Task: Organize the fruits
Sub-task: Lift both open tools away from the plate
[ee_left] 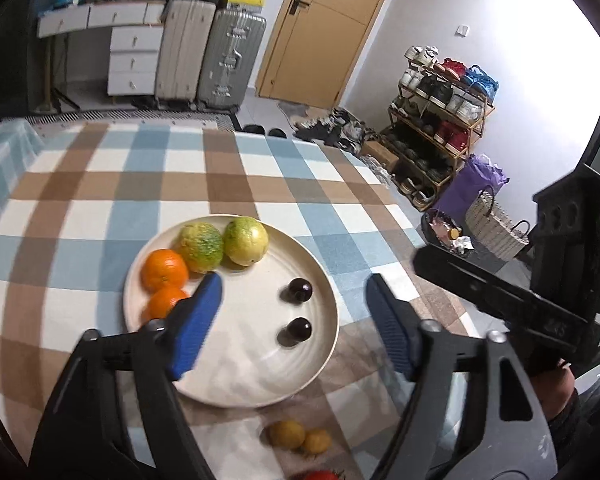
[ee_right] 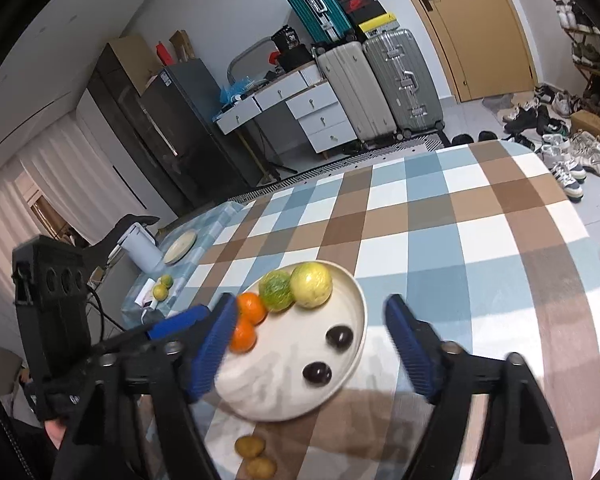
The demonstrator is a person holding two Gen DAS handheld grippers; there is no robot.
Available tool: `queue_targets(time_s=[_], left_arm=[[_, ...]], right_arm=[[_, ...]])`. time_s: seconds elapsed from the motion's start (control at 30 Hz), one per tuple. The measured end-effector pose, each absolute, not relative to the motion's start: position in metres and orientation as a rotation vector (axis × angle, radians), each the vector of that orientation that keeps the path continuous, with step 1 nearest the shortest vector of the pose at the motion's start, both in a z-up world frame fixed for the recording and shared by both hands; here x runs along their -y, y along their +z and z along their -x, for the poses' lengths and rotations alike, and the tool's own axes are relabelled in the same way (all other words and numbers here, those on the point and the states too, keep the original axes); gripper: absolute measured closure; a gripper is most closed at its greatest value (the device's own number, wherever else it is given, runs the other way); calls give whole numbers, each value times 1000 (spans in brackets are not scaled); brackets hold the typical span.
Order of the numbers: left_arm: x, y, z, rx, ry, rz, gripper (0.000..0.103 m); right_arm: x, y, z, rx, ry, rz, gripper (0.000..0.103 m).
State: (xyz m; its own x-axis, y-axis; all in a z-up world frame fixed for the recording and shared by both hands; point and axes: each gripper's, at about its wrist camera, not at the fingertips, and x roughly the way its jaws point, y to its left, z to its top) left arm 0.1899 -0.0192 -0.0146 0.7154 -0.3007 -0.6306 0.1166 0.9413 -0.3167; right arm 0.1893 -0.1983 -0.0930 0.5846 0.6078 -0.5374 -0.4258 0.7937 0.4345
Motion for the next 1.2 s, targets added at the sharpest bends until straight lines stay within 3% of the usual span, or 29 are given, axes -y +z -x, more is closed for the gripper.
queue_targets(time_s=[0.2, 0.33, 0.83, 1.2], left_arm=[[13, 3, -150, -709, -181, 222, 16], [11, 10, -121, -682, -153, 205, 1], [9, -3, -59, -698, -119, 173, 1], [11, -54, -39, -793, -127, 165, 1]], right_arm=[[201, -84, -144, -673, 634, -276, 8], [202, -81, -117, -646, 631, -271, 3], [190, -95, -45, -619, 633, -209, 0], [189, -117, -18, -634, 606, -184, 0]])
